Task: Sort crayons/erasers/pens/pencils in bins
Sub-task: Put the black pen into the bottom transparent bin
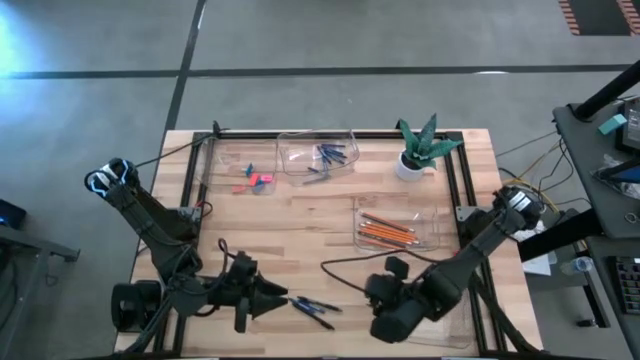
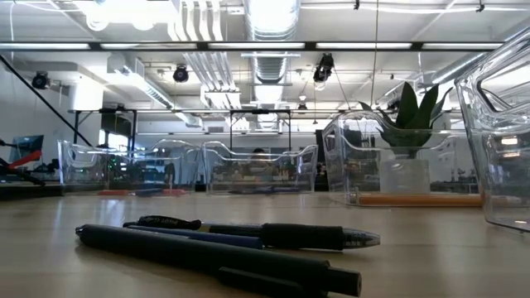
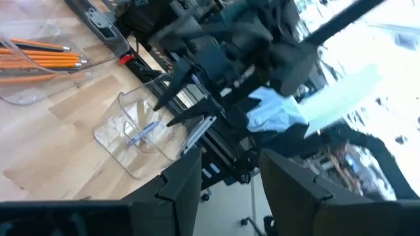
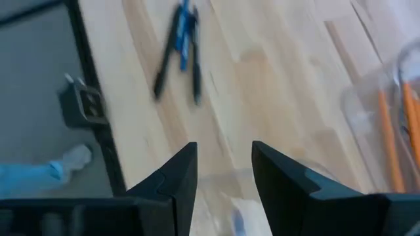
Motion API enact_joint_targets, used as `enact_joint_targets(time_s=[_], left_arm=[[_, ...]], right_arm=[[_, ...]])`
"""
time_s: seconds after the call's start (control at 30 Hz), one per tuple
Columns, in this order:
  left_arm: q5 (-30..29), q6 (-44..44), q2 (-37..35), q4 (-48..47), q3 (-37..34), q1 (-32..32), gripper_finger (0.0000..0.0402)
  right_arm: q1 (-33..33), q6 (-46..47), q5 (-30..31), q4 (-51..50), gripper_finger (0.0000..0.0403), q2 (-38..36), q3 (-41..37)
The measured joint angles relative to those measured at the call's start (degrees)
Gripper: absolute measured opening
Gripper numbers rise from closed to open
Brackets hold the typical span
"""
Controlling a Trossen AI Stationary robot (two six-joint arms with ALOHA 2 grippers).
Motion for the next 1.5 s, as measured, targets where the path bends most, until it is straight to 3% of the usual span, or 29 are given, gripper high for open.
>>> enact_joint_targets(time_s=[0.37,0.7,0.87,1.0,1.3,1.5], left_arm=[[2.9,2.8,0.0,0.1,0.0,-0.1,0.0141],[6.9,3.0,0.0,0.1,0.0,-0.1,0.0141],[9.5,3.0,0.0,0.0,0.0,0.0,0.0141],[10.7,3.0,0.0,0.1,0.0,0.0,0.0141],[13.2,4.2,0.0,0.1,0.0,-0.4,0.0141],[13.3,4.3,0.0,0.1,0.0,-0.6,0.0141]], right_arm=[[-5.0,-7.4,0.2,17.9,0.0136,3.1,0.0],[-8.3,-5.4,-0.6,20.5,0.0137,9.4,1.0],[-9.1,-6.0,-3.4,21.0,0.0137,14.9,5.5],[-9.8,-7.4,-4.4,18.2,0.0137,20.4,11.1],[-10.9,-7.6,-7.8,1.9,0.0137,31.4,26.0],[-11.3,-7.6,-8.7,-3.2,0.0137,35.0,30.4]])
